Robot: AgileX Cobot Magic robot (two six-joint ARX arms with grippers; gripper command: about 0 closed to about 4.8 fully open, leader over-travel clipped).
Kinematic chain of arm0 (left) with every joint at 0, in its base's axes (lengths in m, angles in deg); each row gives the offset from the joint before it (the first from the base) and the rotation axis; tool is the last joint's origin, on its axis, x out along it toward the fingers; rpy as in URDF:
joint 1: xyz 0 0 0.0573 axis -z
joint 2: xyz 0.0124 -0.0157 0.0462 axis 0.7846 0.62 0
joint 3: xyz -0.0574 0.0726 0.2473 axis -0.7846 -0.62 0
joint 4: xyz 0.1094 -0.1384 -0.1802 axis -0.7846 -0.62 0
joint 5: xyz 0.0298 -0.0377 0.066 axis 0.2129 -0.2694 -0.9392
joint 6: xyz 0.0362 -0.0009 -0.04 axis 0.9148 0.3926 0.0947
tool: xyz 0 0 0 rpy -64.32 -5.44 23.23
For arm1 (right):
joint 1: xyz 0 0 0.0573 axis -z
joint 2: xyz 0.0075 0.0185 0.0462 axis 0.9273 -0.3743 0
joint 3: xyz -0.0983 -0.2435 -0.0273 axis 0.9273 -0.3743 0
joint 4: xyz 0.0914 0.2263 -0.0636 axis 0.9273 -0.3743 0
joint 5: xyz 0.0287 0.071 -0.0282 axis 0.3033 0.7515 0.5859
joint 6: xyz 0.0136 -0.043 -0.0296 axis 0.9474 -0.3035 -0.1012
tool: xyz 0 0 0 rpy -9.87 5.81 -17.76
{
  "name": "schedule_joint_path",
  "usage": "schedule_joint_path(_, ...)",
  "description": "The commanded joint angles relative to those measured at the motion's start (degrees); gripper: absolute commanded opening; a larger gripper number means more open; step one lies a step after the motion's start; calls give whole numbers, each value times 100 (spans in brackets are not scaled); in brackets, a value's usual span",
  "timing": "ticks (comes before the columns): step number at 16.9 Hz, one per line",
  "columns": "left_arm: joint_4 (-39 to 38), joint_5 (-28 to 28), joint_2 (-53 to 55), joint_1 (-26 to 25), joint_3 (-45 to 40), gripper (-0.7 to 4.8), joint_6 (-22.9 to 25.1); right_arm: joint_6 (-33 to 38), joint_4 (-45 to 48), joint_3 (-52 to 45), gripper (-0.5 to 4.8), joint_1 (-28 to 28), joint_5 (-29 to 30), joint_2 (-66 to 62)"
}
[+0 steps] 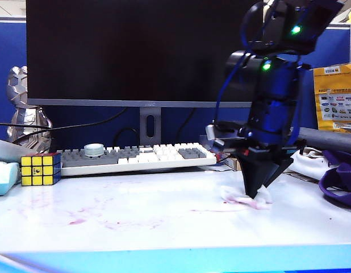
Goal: Use the wet wipes on the table to wipe the cherry juice off the table, then put the wipes back on the table.
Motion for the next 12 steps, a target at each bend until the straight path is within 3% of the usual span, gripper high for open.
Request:
schedule_joint_path(1,33,11,-17,4,-2,28,24,149,-96,-22,-1,9,-55,-214)
schedule_joint_path(3,35,11,-17,4,-2,28,24,11,-236,-20,-1,-177,1248,-214)
schedule_joint_path(7,35,11,-15,4,-2,28,24,-376,-422,-20,-1,-957,1681,-216)
schedule_joint_path(8,35,11,-15,4,-2,28,24,-343,-435,-20,-1,-1193,1596,-216)
schedule_joint_path(9,35,11,-15,4,-2,28,24,-177,-507,-20,-1,-1296,1082,-216)
schedule_joint_path(11,35,11,-15,4,-2,28,24,127,-721,-20,-1,-1167,-116,-219)
schedule_joint_path(12,35,11,-15,4,-2,28,24,210,-826,-20,-1,-957,-343,-216)
